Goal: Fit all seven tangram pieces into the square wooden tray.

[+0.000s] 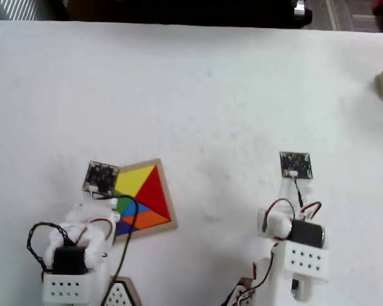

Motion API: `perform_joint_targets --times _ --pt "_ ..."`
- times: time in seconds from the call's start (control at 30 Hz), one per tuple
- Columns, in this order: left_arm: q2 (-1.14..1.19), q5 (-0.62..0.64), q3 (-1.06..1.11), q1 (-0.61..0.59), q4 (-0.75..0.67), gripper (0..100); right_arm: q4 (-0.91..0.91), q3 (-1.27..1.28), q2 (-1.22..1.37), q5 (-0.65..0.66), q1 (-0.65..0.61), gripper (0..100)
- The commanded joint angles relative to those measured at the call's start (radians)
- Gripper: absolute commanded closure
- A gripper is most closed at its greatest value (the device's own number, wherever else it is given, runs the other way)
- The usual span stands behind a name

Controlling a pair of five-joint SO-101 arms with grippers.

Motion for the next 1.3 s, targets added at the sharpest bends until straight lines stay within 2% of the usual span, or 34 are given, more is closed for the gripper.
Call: perform_joint_targets --times 0.0,0.2,0.27,0.43,1.27 --pt "-0.016 0.009 -0.005 -0.004 0.006 98 0.038 0.046 -0.168 0.015 0.008 98.1" --pt "-0.016 0.009 -0.005 -0.004 0.006 98 0.051 0.215 -0.512 0.015 0.004 98.1" --pt "-0.016 0.009 -0.005 -0.005 0.006 98 0.082 0.247 -0.572 0.011 -0.033 98.1" --pt "-0.016 0.009 -0.005 -0.005 0.006 98 -0.001 0.334 -0.519 0.009 -0.068 98.1" --pt "-0.016 0.009 -0.005 -0.005 0.006 98 -0.001 0.336 -0.519 0.015 -0.071 98.1"
